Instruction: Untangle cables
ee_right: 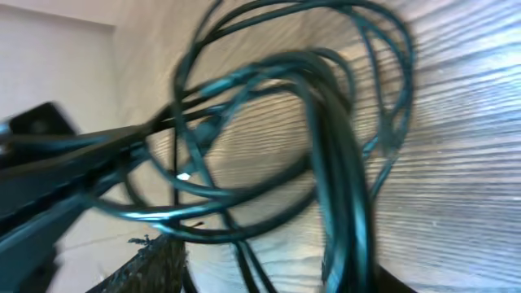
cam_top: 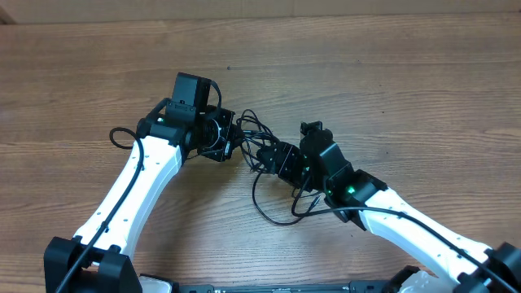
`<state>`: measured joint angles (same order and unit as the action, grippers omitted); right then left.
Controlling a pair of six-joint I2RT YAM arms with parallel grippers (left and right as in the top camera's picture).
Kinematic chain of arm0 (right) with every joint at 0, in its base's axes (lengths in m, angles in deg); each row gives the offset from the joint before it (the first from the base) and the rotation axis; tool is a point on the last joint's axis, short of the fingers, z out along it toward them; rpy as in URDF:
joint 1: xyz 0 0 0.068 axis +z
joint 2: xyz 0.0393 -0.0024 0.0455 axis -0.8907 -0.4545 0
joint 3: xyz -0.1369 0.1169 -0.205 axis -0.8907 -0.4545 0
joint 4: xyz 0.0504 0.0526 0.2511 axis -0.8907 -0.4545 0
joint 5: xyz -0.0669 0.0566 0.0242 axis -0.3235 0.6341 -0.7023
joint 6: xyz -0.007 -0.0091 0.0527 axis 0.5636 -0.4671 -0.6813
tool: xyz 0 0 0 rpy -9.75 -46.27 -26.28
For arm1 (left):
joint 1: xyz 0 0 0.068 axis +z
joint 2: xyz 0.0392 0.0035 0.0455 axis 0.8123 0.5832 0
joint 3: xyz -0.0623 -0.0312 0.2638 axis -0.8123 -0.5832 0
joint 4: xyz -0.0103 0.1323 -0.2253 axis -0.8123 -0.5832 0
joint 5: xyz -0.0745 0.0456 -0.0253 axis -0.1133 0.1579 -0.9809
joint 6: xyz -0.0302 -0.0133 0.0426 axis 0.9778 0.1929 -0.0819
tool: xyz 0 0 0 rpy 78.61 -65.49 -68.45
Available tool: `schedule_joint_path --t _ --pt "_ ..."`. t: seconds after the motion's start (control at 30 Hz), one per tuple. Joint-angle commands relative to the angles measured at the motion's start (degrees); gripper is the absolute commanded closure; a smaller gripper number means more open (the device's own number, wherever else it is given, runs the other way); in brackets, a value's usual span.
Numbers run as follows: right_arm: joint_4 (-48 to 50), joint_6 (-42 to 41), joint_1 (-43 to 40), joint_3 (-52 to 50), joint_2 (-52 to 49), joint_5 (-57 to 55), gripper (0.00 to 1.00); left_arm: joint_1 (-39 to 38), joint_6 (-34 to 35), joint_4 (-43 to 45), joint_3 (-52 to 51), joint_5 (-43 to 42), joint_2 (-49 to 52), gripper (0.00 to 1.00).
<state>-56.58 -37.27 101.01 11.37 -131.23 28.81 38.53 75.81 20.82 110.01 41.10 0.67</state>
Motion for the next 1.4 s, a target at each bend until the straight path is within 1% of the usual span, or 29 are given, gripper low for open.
schedule_joint_path --t 0.0,0.13,0.17,0.2,0.23,0.43,0.47,0.5,0.53,0.7,0.77,0.83,0.9,0.97,1.0,1.17,1.27,1.37 --pt "0.2 -1.6 0.4 0.3 -3.4 -2.5 0.49 -0.8 0.7 -0.3 1.5 0.0 -1.4 0.95" --pt "0.5 -3.9 0.4 0.3 -6.7 -0.9 0.55 -0.9 0.8 -0.3 1.5 0.4 -1.4 0.96" --pt "0.6 -3.9 0.4 0.3 -7.1 -0.4 0.57 -0.9 0.7 -0.3 1.5 0.5 -1.4 0.96" --pt "0.6 -3.8 0.4 0.3 -7.2 0.1 0.61 -0.9 0.7 -0.3 1.5 0.6 -1.4 0.96" --pt "0.5 -3.8 0.4 0.3 -7.2 0.3 0.62 -0.9 0.7 -0.3 1.5 0.6 -1.4 0.96" --pt "0.9 -3.8 0.4 0.3 -7.2 0.0 0.62 -0.9 0.7 -0.7 1.5 -0.5 -1.4 0.96" --pt "1.3 -3.8 0.4 0.3 -7.2 0.0 0.61 -0.9 0.7 -0.8 1.5 -1.1 -1.4 0.95" --pt "1.9 -3.8 0.4 0.3 -7.2 0.0 0.57 -1.0 0.7 -0.8 1.5 -1.2 -1.4 0.96" --pt "2.4 -3.8 0.4 0.3 -7.2 0.0 0.55 -1.1 0.7 -0.9 1.5 -1.2 -1.4 0.96" --pt "3.4 -3.8 0.4 0.3 -7.2 -1.3 0.55 -2.4 0.7 -2.8 1.5 -1.1 -1.4 0.95" --pt "3.1 -3.8 0.4 0.3 -7.3 -1.9 0.62 -2.8 0.7 -3.2 1.5 -1.1 -1.4 0.96" --pt "3.1 -3.8 0.4 0.3 -7.3 -1.9 0.77 -3.0 0.7 -3.1 1.5 -1.2 -1.4 0.95" --pt "2.7 -3.7 0.4 0.3 -7.3 -1.9 0.88 -3.0 0.7 -3.2 1.5 -1.2 -1.4 0.96" --pt "1.7 -3.1 0.4 0.3 -7.3 -2.4 0.95 -3.0 0.7 -3.2 1.5 -1.2 -1.4 0.96" --pt "0.6 -3.1 0.4 0.3 -7.3 -3.0 0.96 -3.0 0.7 -3.2 1.5 -1.2 -1.4 0.96" --pt "-2.0 -3.1 0.4 0.3 -7.3 -2.6 0.96 -3.0 0.7 -3.1 1.5 -0.1 -1.4 0.95" --pt "-2.8 -3.1 0.4 0.3 -7.3 -0.4 0.96 -2.9 0.7 -3.1 1.5 3.3 -1.4 0.96" --pt "-2.9 -1.2 0.4 0.3 -7.3 2.9 0.96 -2.9 0.7 -3.2 1.5 7.9 -1.4 0.96"
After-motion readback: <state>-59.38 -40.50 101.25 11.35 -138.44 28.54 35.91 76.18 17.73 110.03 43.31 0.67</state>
